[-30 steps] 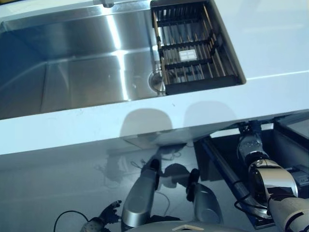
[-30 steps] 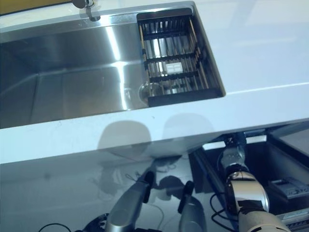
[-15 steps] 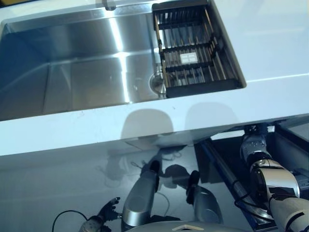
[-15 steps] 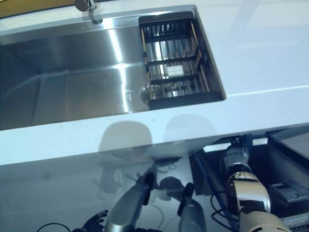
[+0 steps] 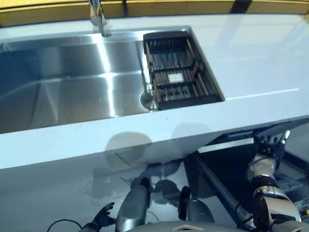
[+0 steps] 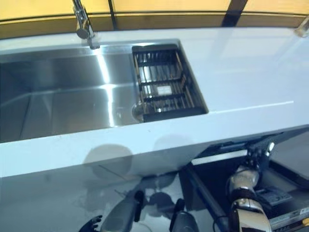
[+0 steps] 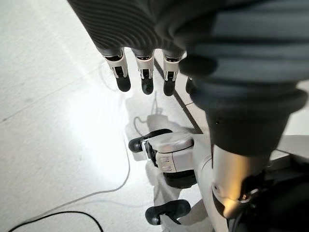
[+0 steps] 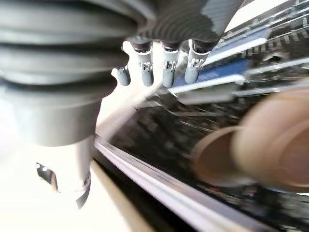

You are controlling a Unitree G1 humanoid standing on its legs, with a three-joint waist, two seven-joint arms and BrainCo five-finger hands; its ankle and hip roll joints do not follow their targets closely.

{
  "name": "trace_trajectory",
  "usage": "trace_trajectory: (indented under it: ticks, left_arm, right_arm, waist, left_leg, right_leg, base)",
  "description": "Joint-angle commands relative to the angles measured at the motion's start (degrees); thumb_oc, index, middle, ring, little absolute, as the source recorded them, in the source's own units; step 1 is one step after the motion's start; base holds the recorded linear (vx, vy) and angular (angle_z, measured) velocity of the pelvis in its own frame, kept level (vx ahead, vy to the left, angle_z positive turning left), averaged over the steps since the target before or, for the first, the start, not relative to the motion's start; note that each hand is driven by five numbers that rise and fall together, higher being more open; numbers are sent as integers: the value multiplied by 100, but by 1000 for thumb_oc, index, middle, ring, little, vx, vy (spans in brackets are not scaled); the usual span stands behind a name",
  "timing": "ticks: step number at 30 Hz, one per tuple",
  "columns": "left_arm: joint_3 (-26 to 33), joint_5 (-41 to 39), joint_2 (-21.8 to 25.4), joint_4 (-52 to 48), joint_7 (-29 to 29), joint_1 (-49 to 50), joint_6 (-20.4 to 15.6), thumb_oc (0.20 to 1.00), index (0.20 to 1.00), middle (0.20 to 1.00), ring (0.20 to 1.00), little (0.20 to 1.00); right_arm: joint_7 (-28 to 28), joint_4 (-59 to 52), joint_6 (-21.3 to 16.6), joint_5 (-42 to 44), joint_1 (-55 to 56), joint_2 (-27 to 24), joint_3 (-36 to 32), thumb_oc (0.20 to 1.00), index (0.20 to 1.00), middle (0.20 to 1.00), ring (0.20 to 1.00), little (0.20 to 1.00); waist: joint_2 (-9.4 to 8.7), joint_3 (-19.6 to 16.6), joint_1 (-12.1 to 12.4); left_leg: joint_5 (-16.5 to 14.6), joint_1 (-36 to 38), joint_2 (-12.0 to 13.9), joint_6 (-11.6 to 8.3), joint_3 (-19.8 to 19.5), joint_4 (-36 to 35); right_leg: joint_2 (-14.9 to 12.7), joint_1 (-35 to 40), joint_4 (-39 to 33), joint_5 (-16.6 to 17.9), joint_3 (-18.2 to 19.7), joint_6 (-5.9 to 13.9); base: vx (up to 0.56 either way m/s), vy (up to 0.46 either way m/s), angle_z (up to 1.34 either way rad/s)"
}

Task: Pick up plates and place into dishwasher.

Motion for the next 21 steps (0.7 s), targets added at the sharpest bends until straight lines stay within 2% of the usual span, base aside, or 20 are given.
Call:
trace_trajectory:
  ticks: [1,4,8,10,12,16,18,21]
  left_arm:
    - [160,56,-13,-63,-42,355,-148,1000,1000,1000,1000,1000]
    - [202,13,13,-137,-38,362,-111,1000,1000,1000,1000,1000]
    - [382,-8,49,-366,-84,402,48,1000,1000,1000,1000,1000]
    - [506,-36,46,-445,-124,453,102,1000,1000,1000,1000,1000]
    - [644,-25,21,-508,-163,501,157,1000,1000,1000,1000,1000]
    - [824,-55,-7,-490,-261,557,121,1000,1000,1000,1000,1000]
    - [900,-66,-13,-471,-294,532,151,1000,1000,1000,1000,1000]
    - [955,-60,33,-532,-342,542,205,1000,1000,1000,1000,1000]
  right_arm:
    - [28,-190,-269,-2,127,-407,-139,1000,1000,1000,1000,1000]
    - [-267,-258,-390,-702,236,-444,-117,1000,1000,1000,1000,1000]
    - [-1150,-1058,-540,-2561,491,-556,157,1000,1000,1000,1000,1000]
    - [-1590,-1451,-390,-3664,704,-655,248,1000,1000,1000,1000,1000]
    - [-1835,-1698,-203,-4405,917,-795,237,1000,1000,1000,1000,1000]
    - [-2044,-1912,-66,-4876,1369,-992,-87,1000,1000,1000,1000,1000]
    - [-2369,-1816,145,-5272,1631,-1048,-275,1000,1000,1000,1000,1000]
    - [-2488,-1719,431,-5345,1942,-1045,-337,1000,1000,1000,1000,1000]
  waist:
    - [248,-204,-13]
    - [238,-299,-56]
    - [164,-412,-196]
    - [122,-458,-306]
    - [77,-503,-417]
    - [-8,-585,-616]
    - [-62,-618,-719]
    - [-113,-622,-802]
  left_leg:
    - [-33,177,96,17,115,-368]
    - [-37,272,88,35,179,-449]
    - [-56,365,70,44,252,-493]
    - [-74,427,81,65,313,-521]
    - [-82,502,86,91,377,-574]
    - [-112,604,102,124,496,-655]
    - [-131,621,116,135,552,-672]
    - [-116,614,131,146,578,-699]
  right_leg:
    - [-2,62,-33,387,95,84]
    - [-31,107,-69,411,100,101]
    - [-22,119,-118,461,185,111]
    - [-16,93,-104,504,244,135]
    - [12,83,-111,529,325,157]
    - [53,55,-123,600,457,216]
    - [72,15,-113,661,529,252]
    - [107,-40,-101,708,600,279]
  base:
    - [-18,66,-17]
    - [-25,61,-8]
    - [-30,51,-13]
    - [-21,47,-5]
    - [-9,39,-13]
    - [-16,13,-20]
    - [-30,-18,-24]
    - [-40,-36,-11]
